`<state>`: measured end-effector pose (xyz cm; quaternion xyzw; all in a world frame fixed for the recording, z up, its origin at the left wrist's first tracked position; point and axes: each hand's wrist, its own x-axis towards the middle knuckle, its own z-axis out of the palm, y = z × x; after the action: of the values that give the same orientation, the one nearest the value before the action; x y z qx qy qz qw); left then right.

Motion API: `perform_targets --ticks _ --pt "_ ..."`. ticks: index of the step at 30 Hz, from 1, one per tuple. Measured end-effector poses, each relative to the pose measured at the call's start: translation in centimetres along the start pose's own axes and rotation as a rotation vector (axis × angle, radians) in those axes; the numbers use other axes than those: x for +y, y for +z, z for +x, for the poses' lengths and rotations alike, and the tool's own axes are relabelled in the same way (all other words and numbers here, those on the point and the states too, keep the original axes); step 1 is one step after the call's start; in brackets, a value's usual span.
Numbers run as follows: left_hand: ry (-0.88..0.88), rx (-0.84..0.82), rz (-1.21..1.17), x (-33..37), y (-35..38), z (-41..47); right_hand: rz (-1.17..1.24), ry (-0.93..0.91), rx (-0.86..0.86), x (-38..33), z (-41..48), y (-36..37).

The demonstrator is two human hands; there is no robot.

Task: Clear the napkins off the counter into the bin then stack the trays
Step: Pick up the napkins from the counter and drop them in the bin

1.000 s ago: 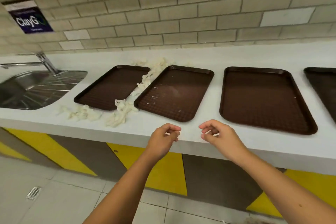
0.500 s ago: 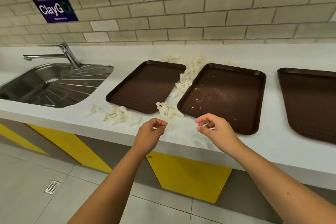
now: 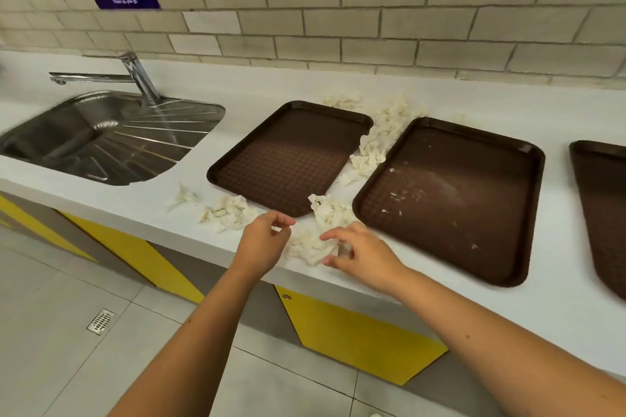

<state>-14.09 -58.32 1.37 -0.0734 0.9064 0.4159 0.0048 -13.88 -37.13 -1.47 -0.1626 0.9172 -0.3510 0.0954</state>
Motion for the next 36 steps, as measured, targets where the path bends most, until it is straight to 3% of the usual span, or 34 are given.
perform_targets --ticks 5,11,15,25,31,36 --pt "0.006 -0.032 0.02 -0.4 -0.2 1.4 -0.197 -0.03 0.044 0.4 0.8 1.7" --pt "0.116 -0.166 0.044 -0.8 0.4 2.6 0.096 -0.008 0.215 2.2 -0.1 0.6" --pt "0.226 -0.351 0.092 -1.7 1.4 2.7 0.262 0.077 0.303 2.3 -0.2 0.5" --pt "0.443 -0.22 0.396 -3.9 2.7 3.3 0.241 0.16 0.307 1.4 -0.7 1.5" --pt "0.368 -0.219 0.129 -3.3 2.2 2.7 0.274 0.167 0.349 0.6 -1.3 1.2" --pt "0.385 -0.258 -0.092 -1.1 2.0 2.0 0.302 0.212 0.489 -0.2 -1.8 0.6"
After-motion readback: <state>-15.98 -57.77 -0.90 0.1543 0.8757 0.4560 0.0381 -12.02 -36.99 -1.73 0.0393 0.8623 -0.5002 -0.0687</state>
